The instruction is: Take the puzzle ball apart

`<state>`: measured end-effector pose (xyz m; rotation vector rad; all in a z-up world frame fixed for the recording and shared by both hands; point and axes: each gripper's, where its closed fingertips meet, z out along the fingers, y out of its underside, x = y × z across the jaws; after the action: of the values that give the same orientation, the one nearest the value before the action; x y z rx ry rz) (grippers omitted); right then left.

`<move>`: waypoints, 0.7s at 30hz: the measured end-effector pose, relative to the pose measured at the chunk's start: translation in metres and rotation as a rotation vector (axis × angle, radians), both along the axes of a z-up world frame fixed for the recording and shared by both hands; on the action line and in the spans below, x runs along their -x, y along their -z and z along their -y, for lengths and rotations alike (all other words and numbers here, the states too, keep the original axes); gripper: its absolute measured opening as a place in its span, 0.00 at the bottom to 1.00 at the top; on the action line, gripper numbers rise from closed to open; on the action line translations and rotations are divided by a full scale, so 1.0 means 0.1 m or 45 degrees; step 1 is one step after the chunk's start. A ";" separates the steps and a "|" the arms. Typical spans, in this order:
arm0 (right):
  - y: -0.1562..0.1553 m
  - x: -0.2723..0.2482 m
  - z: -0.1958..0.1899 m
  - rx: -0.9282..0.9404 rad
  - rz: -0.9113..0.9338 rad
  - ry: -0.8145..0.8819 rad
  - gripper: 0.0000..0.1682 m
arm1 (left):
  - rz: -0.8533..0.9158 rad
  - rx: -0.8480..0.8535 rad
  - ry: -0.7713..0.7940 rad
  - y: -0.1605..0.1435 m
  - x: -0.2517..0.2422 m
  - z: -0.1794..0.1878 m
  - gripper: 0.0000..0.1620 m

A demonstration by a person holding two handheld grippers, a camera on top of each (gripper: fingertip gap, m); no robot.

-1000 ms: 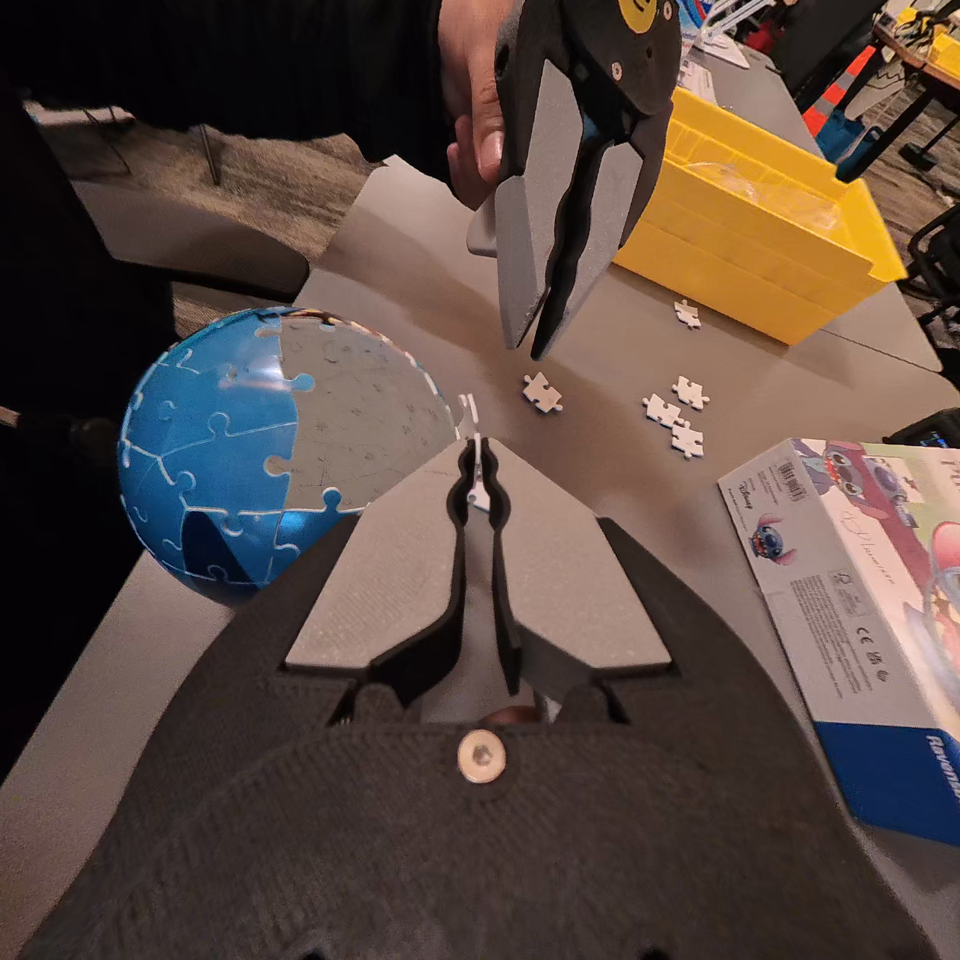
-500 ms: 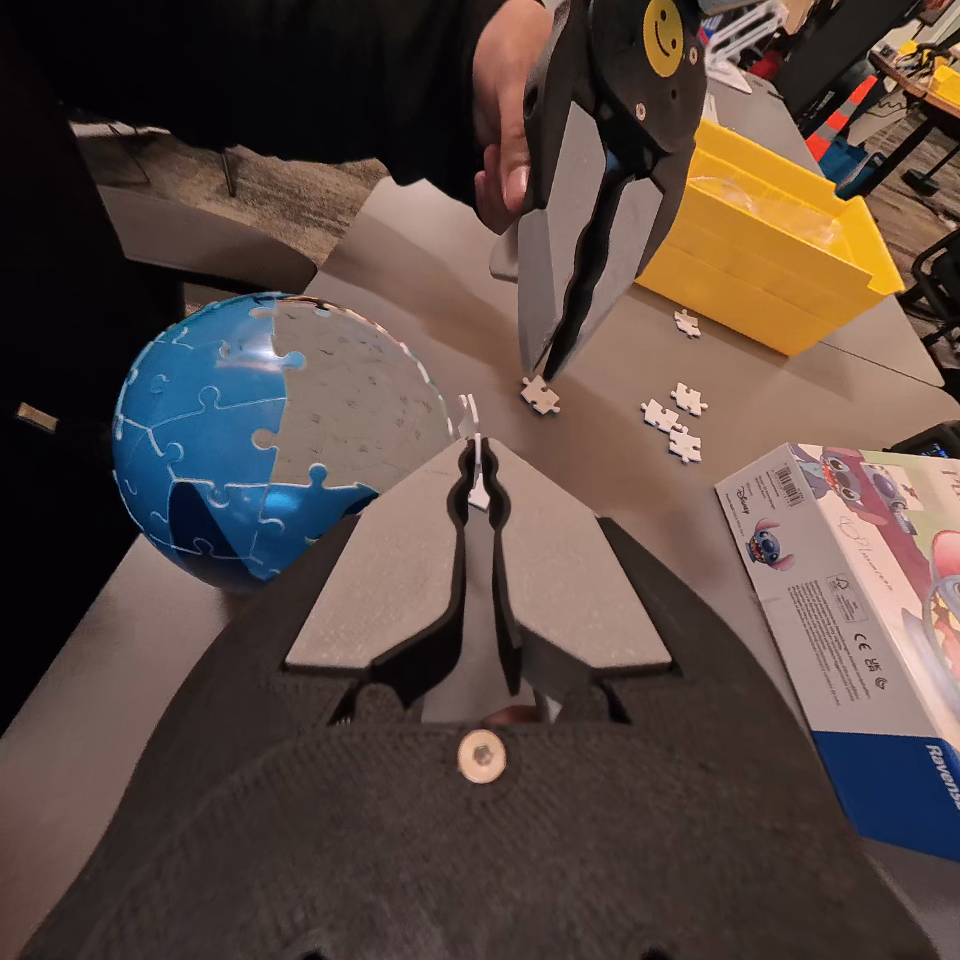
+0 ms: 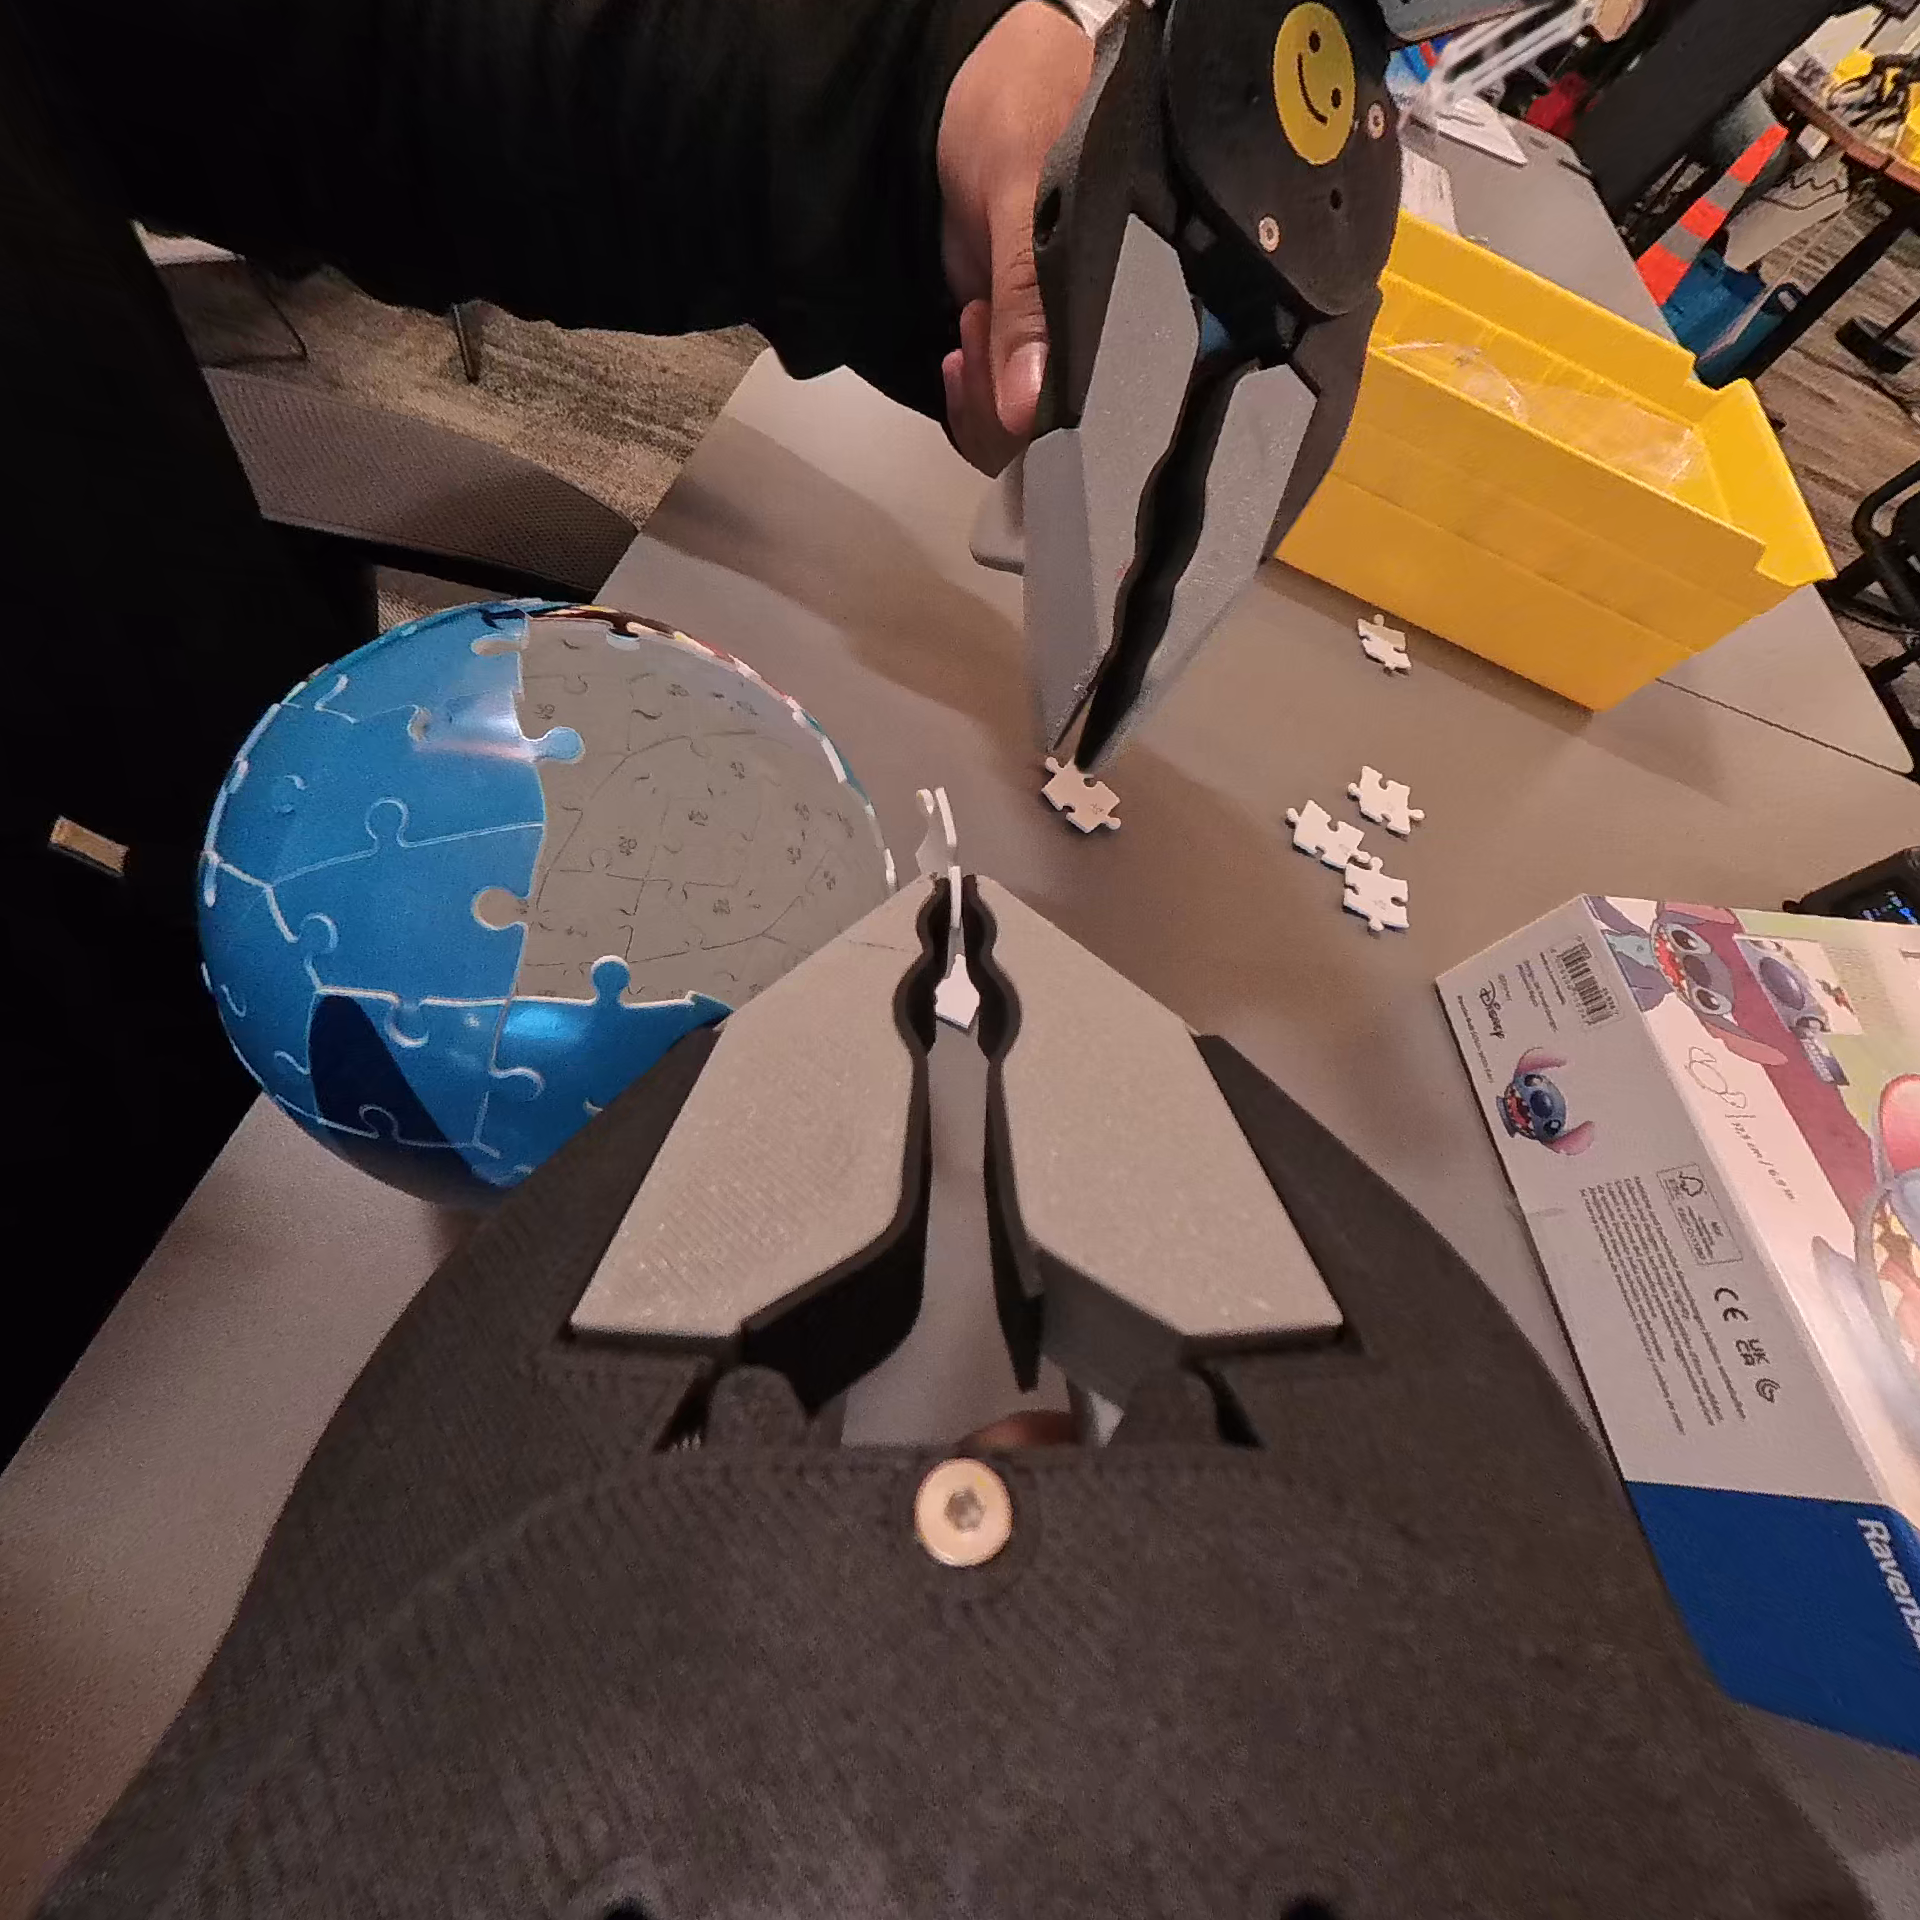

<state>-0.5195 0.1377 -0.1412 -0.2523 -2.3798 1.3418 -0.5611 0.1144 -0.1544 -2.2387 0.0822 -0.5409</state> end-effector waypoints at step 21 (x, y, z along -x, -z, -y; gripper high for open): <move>-0.01 0.02 0.00 -0.029 -0.002 -0.035 0.00 | -0.003 -0.024 0.022 0.05 0.04 -0.02 0.03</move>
<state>-0.5215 0.1381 -0.1402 -0.2125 -2.4045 1.3258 -0.5656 0.1162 -0.1594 -2.2223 0.1070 -0.5449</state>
